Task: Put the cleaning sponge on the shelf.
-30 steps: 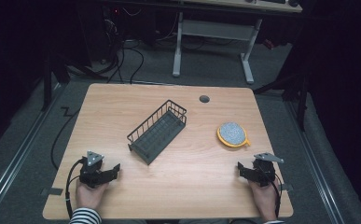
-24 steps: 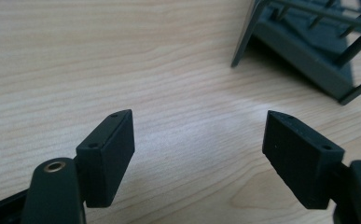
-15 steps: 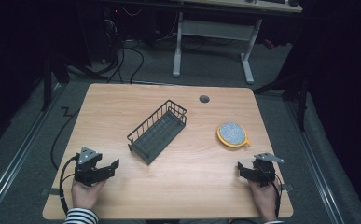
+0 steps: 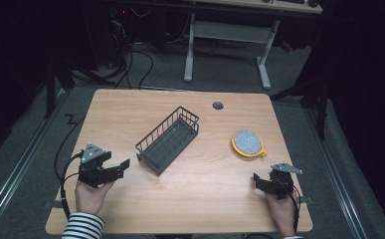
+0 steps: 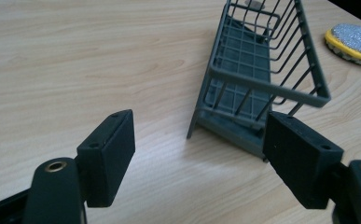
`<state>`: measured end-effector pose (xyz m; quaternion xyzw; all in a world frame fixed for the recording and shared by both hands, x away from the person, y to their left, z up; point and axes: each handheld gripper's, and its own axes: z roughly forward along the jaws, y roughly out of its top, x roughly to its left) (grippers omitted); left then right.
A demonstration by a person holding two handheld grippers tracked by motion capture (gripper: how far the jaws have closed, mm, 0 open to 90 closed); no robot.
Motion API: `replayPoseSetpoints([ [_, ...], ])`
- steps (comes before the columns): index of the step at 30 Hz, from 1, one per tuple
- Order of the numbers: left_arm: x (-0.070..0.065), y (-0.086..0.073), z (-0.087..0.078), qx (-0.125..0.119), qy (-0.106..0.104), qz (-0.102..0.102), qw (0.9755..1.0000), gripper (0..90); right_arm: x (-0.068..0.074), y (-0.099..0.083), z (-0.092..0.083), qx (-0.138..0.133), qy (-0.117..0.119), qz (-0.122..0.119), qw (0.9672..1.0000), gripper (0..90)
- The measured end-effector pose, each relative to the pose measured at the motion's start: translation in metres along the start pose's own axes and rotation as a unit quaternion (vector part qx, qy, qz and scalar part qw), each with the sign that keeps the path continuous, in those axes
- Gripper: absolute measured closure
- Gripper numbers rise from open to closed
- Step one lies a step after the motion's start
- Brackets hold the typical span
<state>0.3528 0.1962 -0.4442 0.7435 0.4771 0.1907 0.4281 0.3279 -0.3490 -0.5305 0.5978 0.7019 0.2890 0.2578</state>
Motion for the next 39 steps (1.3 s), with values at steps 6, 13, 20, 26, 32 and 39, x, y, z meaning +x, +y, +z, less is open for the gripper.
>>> replayPoseSetpoints([
  [6,-0.004,0.016,0.007,0.002,0.001,0.017,0.9998,28.0,0.000,0.000,0.000,0.000,0.001,-0.001,1.0000,21.6],
  [13,-0.010,0.039,0.023,0.012,-0.010,0.028,0.9995,33.6,0.000,0.000,0.000,-0.001,0.002,-0.002,1.0000,21.7],
  [20,-0.012,0.052,0.046,0.045,-0.008,0.031,0.9985,40.5,0.000,0.000,0.000,-0.001,0.003,-0.003,1.0000,21.8],
  [26,-0.012,0.055,0.061,0.059,-0.008,0.036,0.9976,48.4,0.001,0.000,0.000,-0.002,0.004,-0.004,1.0000,21.9],
  [32,-0.011,0.056,0.074,0.067,-0.014,0.036,0.9970,56.8,0.001,0.000,0.000,-0.002,0.004,-0.004,1.0000,22.0],
  [39,-0.013,0.055,0.083,0.074,-0.022,0.038,0.9963,69.6,0.001,0.000,0.000,-0.002,0.004,-0.005,1.0000,21.9],
])
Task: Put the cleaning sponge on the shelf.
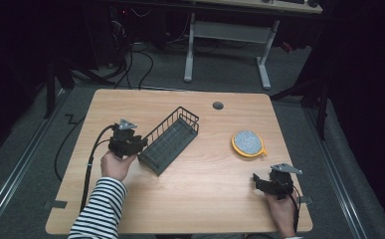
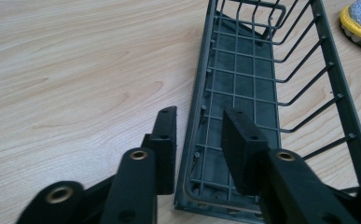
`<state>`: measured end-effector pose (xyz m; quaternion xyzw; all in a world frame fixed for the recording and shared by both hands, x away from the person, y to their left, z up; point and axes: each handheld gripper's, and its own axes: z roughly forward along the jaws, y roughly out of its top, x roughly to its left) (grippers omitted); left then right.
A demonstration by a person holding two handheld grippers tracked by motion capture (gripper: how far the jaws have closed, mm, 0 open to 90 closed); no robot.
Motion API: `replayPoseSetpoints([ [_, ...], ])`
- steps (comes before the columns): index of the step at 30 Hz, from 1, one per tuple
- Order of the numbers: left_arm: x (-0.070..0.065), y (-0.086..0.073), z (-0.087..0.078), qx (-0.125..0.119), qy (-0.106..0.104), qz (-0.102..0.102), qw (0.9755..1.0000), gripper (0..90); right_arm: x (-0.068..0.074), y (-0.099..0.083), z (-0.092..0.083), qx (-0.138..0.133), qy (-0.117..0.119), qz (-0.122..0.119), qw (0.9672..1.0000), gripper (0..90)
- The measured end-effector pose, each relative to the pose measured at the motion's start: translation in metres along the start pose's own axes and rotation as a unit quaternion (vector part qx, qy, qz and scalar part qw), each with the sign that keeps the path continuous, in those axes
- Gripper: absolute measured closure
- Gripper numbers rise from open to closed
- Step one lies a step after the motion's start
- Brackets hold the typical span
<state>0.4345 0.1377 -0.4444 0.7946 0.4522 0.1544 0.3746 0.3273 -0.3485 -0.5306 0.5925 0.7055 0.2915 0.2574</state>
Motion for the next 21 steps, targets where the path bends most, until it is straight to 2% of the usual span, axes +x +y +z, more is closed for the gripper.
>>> replayPoseSetpoints([
  [8,-0.0006,-0.0005,0.0018,0.001,-0.002,0.004,1.0000,80.7,0.0002,0.0000,-0.0001,0.000,0.000,0.001,1.0000,22.0],
  [11,-0.0008,-0.0008,0.0019,0.001,-0.008,0.008,0.9999,84.5,0.0001,0.0000,0.0000,0.000,0.001,0.000,1.0000,22.0],
  [21,-0.0082,-0.0006,0.0038,0.000,-0.030,0.009,0.9995,85.7,0.0000,0.0000,0.0000,0.000,0.001,0.000,1.0000,22.0],
])
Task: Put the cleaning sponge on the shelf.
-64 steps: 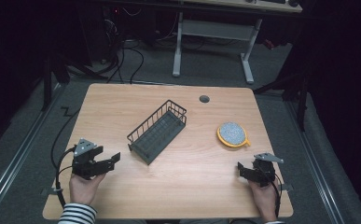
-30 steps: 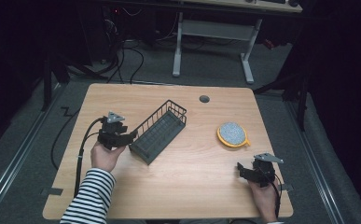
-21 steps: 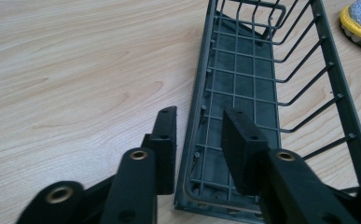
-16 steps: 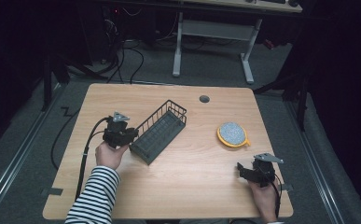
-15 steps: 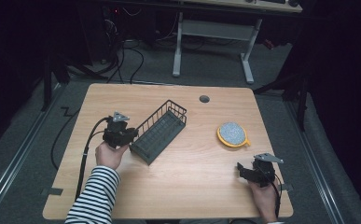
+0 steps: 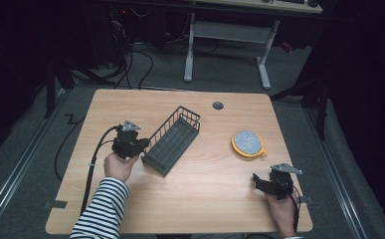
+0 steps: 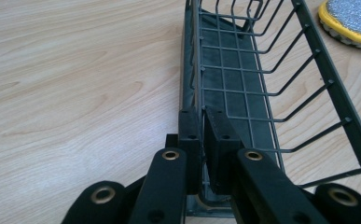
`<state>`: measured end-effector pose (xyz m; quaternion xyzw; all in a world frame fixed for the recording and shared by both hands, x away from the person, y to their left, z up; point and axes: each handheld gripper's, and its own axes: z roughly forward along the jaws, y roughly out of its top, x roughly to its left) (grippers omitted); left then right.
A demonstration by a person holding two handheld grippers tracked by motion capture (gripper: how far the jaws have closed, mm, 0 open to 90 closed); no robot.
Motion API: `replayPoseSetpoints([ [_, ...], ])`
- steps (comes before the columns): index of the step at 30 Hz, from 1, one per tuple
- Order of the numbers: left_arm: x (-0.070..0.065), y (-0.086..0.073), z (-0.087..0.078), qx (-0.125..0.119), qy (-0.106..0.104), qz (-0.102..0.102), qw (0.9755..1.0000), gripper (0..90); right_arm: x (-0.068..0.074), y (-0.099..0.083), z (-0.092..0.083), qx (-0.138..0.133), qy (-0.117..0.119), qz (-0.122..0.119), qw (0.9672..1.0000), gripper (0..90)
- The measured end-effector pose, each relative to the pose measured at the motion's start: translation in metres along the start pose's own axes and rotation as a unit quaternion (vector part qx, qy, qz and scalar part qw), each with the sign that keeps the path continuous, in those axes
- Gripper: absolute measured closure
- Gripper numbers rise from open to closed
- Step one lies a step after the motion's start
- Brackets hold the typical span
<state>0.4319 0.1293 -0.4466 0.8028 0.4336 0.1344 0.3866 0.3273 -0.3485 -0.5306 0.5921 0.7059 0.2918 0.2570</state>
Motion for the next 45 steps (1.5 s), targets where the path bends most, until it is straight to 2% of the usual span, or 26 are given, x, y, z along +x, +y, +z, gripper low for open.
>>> replayPoseSetpoints([
  [6,-0.008,0.000,0.002,0.000,-0.001,0.001,1.0000,85.7,0.000,0.000,0.000,0.000,0.000,0.000,1.0000,22.0],
  [23,-0.038,0.001,0.011,-0.010,-0.032,0.007,0.9994,85.6,0.000,0.000,0.000,0.000,0.000,0.000,1.0000,22.0],
  [31,-0.048,0.001,0.013,-0.012,-0.033,0.010,0.9993,84.9,0.000,0.000,0.000,0.000,0.001,-0.001,1.0000,22.2],
  [32,-0.048,0.001,0.013,-0.012,-0.033,0.010,0.9993,82.8,0.000,0.000,0.000,0.000,0.001,-0.001,1.0000,22.1],
  [36,-0.048,0.002,0.008,-0.029,-0.029,0.003,0.9991,62.7,0.000,0.000,0.000,0.000,0.001,0.000,1.0000,22.1],
  [39,-0.047,0.002,-0.002,-0.044,-0.020,0.010,0.9988,48.0,0.000,0.000,0.000,0.000,0.001,-0.001,1.0000,22.2],
  [41,-0.046,0.000,-0.011,-0.056,-0.017,0.014,0.9982,41.4,0.000,0.000,0.000,0.000,0.003,-0.001,1.0000,22.5],
  [45,-0.039,-0.008,-0.027,-0.072,-0.007,0.009,0.9973,36.4,0.000,0.000,0.000,-0.001,0.005,-0.001,1.0000,22.9],
])
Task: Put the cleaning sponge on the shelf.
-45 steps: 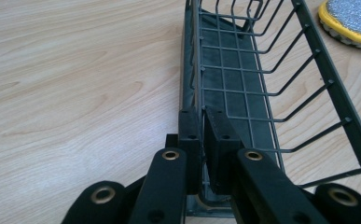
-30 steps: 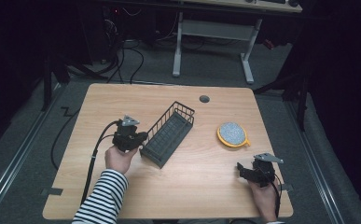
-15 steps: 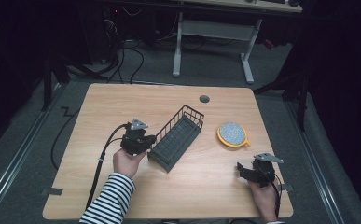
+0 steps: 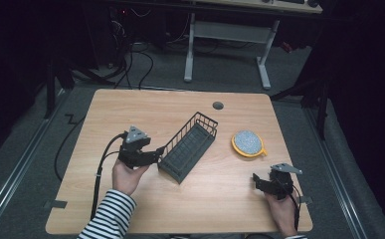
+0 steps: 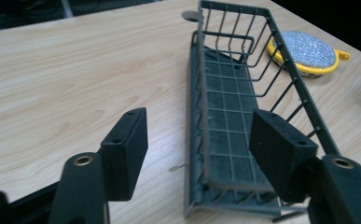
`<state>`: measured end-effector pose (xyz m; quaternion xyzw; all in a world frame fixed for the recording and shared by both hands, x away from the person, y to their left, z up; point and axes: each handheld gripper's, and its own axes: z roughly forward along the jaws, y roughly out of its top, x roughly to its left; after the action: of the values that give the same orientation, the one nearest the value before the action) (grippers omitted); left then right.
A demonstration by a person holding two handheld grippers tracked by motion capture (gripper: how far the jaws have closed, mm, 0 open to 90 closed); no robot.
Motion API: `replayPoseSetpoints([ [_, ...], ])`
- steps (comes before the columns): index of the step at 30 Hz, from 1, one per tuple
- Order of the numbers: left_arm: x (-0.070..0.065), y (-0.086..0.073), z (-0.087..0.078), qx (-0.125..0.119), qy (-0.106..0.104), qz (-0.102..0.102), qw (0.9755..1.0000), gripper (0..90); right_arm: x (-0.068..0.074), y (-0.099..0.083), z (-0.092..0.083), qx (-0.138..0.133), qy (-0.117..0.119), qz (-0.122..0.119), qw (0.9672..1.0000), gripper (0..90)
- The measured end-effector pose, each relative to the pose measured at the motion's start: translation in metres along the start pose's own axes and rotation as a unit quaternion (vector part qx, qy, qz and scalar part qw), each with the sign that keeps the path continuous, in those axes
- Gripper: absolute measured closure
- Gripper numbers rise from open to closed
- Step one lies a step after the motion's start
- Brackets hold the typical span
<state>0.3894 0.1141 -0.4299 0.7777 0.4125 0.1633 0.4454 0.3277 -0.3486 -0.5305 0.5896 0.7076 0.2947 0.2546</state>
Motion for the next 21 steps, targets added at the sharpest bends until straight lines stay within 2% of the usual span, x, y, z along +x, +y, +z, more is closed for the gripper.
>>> replayPoseSetpoints([
  [3,0.006,-0.006,-0.008,-0.003,0.008,-0.005,1.0000,35.1,0.000,0.000,0.000,0.000,0.000,-0.001,1.0000,23.0],
  [4,0.011,-0.014,-0.016,-0.006,0.019,-0.010,0.9998,34.7,0.000,0.000,0.000,0.001,0.000,-0.001,1.0000,23.0],
  [5,0.011,-0.014,-0.016,-0.006,0.019,-0.010,0.9998,34.5,0.000,0.000,0.000,0.001,0.000,-0.001,1.0000,23.0],
  [6,0.018,-0.025,-0.022,-0.008,0.029,-0.019,0.9994,34.2,0.000,0.000,0.000,0.000,0.001,-0.002,1.0000,22.9],
  [7,0.018,-0.025,-0.022,-0.008,0.029,-0.019,0.9994,34.2,0.000,0.000,0.000,0.000,0.001,-0.002,1.0000,22.9],
  [8,0.020,-0.031,-0.025,-0.010,0.037,-0.022,0.9990,34.5,-0.001,0.000,-0.001,0.001,0.005,-0.006,1.0000,22.9],
  [9,0.020,-0.044,-0.028,-0.015,0.059,-0.020,0.9979,35.0,-0.001,0.000,-0.001,0.002,0.007,-0.009,0.9999,22.9],
  [10,0.020,-0.044,-0.028,-0.015,0.059,-0.020,0.9979,35.2,-0.002,0.000,-0.001,0.004,0.009,-0.010,0.9999,22.9],
  [12,0.021,-0.061,-0.029,-0.007,0.071,-0.024,0.9971,35.2,-0.002,0.001,-0.001,0.007,0.012,-0.012,0.9998,23.7],
  [16,0.029,-0.084,-0.026,0.008,0.080,-0.048,0.9956,34.9,-0.003,0.003,-0.003,0.013,0.023,-0.011,0.9996,28.9],
  [17,0.029,-0.084,-0.026,0.008,0.080,-0.048,0.9956,34.8,-0.003,0.003,-0.003,0.013,0.023,-0.011,0.9996,28.9],
  [18,0.032,-0.094,-0.024,0.016,0.082,-0.059,0.9948,34.7,-0.005,0.004,-0.006,0.006,0.025,-0.005,0.9996,31.1],
  [21,0.034,-0.101,-0.021,0.021,0.087,-0.062,0.9940,34.6,-0.005,0.005,-0.010,-0.004,0.031,0.000,0.9995,33.1],
])
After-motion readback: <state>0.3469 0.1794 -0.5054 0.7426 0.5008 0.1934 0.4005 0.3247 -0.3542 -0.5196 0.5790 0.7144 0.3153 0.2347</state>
